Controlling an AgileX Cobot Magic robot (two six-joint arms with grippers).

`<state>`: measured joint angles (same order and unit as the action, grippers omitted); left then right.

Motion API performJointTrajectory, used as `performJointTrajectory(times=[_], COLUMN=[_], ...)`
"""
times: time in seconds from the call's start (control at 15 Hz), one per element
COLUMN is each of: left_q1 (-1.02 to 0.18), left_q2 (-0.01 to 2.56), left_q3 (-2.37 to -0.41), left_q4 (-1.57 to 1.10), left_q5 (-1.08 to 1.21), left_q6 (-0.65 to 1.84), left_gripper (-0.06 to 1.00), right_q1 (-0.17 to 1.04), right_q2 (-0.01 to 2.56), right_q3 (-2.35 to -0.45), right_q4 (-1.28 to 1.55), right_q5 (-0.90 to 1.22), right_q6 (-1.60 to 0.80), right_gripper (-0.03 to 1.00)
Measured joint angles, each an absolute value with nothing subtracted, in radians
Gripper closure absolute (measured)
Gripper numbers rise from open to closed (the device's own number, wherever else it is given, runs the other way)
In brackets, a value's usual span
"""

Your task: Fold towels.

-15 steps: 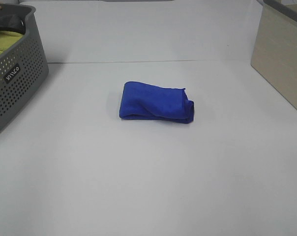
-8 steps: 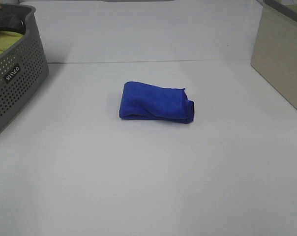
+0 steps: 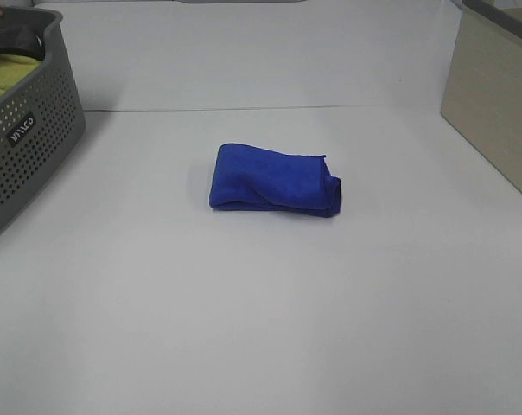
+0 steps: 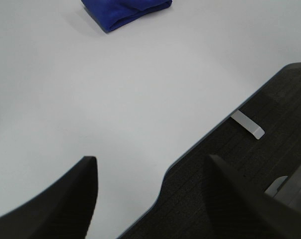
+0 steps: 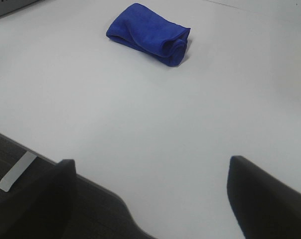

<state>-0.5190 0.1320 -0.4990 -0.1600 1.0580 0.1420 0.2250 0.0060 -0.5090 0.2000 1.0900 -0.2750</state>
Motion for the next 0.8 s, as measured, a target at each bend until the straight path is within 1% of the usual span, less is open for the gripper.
performJointTrajectory(times=[0.67, 0.73, 0.8], left_q1=[-0.518, -0.499, -0.456], left_q2=[0.132, 0.132, 0.132], left_q3=[-0.499, -0.499, -0.499], left_q4=[-0.136, -0.136, -0.135], left_q5=[1.058, 1.058, 1.058], left_q6=[0.112, 0.112, 0.112], left_gripper=[0.35, 0.35, 0.35], right_q1=[0.225, 0.205, 0.166], right_q2=[0.006, 0.006, 0.006], right_q3=[-0.509, -0.509, -0.509], right_q4=[0.200, 0.200, 0.202], right_q5=[1.090, 1.090, 1.090], right_q6=[-0.275, -0.275, -0.275], right_gripper=[0.19, 0.19, 0.19])
